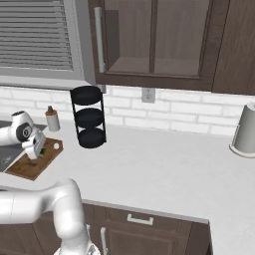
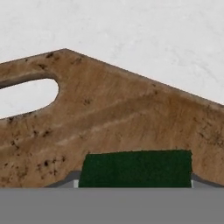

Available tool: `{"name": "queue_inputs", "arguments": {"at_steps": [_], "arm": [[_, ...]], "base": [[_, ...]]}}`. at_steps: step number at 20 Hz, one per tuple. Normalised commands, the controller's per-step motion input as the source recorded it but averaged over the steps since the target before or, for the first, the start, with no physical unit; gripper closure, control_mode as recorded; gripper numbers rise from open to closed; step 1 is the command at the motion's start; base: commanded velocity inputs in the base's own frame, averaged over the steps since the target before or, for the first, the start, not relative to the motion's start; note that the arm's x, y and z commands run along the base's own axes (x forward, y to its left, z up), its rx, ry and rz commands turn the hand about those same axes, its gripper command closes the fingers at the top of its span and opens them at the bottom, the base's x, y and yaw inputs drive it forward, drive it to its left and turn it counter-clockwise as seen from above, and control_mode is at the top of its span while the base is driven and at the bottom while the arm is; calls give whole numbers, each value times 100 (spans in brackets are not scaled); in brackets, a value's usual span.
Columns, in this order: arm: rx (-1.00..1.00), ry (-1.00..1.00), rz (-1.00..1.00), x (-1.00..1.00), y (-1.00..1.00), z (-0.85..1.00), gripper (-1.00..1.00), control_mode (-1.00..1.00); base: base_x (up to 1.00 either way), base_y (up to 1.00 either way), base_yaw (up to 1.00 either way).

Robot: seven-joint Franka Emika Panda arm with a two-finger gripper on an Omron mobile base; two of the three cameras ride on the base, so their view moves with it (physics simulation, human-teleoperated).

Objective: Pick up the sponge from the counter and clean the cutting board by briefly scrubbing or pressing down on the cutting board. Once finished, release the sponge.

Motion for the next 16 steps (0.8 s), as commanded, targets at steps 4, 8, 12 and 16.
{"name": "queue_inputs", "arguments": {"at_steps": [4,8,12,16], "arm": [[0,-1,0,-11,0,-27,-100,-100],[0,-4,0,-19,0,-1,-100,-100],[0,0,0,-18,0,4,-100,-100],[4,0,0,-42,-7,40,-100,-100]], "base": [[0,0,0],[0,0,0],[0,0,0],[0,0,0]]}}
